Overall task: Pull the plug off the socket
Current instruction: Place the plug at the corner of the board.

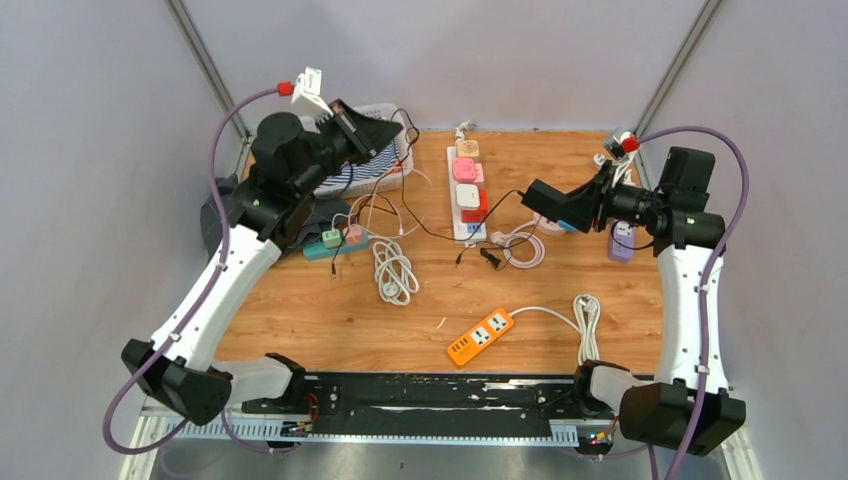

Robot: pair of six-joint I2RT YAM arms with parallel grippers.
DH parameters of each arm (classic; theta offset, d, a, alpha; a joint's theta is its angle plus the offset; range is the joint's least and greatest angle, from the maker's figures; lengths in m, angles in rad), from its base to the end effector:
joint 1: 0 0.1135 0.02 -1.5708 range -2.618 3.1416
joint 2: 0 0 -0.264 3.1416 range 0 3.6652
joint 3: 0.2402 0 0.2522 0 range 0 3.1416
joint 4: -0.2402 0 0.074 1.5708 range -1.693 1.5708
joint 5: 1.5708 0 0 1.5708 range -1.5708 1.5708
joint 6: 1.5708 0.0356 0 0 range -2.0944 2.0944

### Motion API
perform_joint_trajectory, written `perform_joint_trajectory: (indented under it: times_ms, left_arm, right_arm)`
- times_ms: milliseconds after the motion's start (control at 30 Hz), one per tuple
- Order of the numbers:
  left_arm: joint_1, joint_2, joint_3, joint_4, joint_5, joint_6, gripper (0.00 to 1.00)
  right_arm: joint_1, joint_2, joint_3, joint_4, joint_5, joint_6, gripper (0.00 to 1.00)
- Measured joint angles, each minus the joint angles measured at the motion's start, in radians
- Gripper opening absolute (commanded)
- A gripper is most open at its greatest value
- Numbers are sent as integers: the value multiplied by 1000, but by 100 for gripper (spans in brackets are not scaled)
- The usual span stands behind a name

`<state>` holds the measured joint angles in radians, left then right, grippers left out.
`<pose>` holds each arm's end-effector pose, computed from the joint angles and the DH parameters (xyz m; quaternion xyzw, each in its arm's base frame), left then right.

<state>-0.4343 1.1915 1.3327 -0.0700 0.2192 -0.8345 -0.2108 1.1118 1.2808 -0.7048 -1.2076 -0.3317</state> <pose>0.2370 -0.1184 0.4603 -0.0562 0.6798 -0.4912 0.5417 0.2113 -0.0112 0.4063 -0.3236 0.6971 0.3663 0.5246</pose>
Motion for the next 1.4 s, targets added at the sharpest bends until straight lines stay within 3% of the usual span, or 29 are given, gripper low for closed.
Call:
perform_joint_trajectory:
  times_ms: [100,333,633,1000,1200,1400]
  left_arm:
    - [-3,67,130,-2,7,-8,0]
    - [-68,116,423,181,29,-21,0]
    - [-144,309,827,310,117,47,0]
    - [-145,314,817,439,89,15,0]
    - [-134,188,508,480,-57,-1,0]
    - [-84,199,445,483,-118,-133,0]
  right_arm:
    - [-3,-8,-5,2,0,0,0]
    - [-13,-18,5,2,2,6,0]
    - [-15,-26,156,19,-26,43,0]
    - [-37,-28,168,26,-42,66,0]
    - [-82,-36,134,23,-34,58,0]
    - [-150,-42,95,-5,34,-4,0]
